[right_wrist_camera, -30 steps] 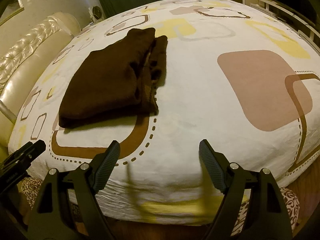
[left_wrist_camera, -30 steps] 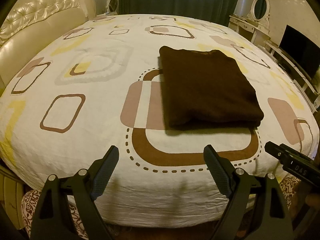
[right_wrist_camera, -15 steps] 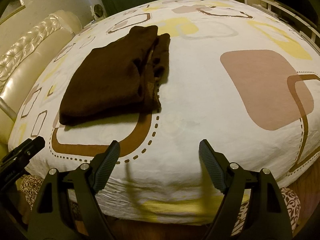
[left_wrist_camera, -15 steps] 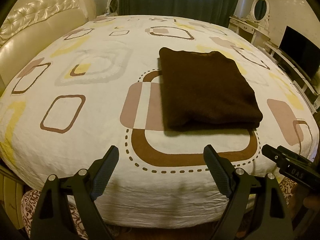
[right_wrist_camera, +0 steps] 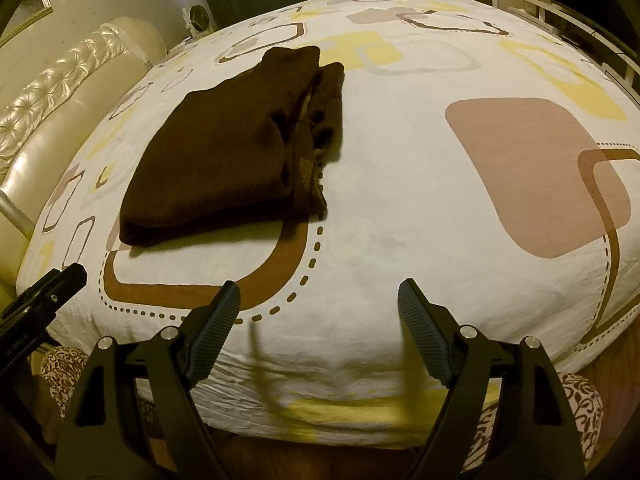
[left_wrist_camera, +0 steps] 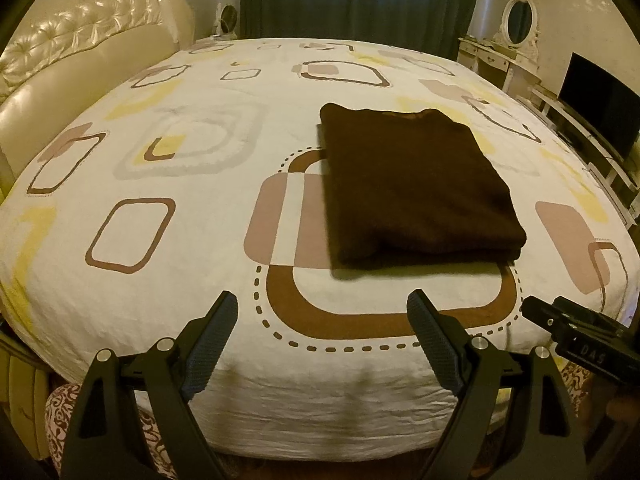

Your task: Fold small clothes

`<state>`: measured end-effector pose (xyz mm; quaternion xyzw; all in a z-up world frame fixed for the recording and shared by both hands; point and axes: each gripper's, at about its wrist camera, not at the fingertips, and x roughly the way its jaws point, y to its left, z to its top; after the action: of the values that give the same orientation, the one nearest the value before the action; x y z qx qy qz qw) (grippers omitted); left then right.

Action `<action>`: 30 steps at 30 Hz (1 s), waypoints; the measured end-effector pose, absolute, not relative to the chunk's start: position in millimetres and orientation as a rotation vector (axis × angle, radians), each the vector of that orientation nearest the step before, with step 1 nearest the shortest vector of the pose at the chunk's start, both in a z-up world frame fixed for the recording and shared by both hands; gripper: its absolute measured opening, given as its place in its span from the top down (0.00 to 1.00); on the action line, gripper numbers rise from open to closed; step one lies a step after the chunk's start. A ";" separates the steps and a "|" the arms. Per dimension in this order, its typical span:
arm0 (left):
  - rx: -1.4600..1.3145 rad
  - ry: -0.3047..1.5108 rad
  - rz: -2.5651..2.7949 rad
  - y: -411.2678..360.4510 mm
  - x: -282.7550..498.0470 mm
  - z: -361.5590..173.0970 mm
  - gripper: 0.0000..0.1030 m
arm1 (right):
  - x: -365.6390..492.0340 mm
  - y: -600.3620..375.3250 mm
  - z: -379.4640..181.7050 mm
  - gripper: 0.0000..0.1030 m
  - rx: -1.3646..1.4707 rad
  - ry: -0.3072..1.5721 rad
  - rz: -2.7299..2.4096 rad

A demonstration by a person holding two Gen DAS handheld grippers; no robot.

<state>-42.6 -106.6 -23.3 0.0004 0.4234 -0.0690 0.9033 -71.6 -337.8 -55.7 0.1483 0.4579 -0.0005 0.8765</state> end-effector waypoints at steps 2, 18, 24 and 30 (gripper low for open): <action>0.002 0.874 -0.143 -107.2 -43.3 -23.3 0.17 | -72.1 -337.4 -55.9 0.21 0.309 0.956 -0.001; -0.002 0.854 -0.128 -109.5 -45.2 -19.1 0.15 | -72.8 -334.8 -57.9 0.21 0.310 0.959 0.007; 0.000 0.775 -0.133 -110.6 -51.1 -5.5 0.13 | -72.8 -335.4 -57.7 0.21 0.314 0.957 0.009; -0.059 0.779 -0.215 -95.0 -18.8 16.4 0.13 | -66.9 -340.1 -47.2 0.21 0.381 0.949 0.055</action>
<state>-18.8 -95.0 16.4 -0.0289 0.3789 -0.1047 0.9191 -66.9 -340.1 -47.2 0.1823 0.4541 0.0262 0.8717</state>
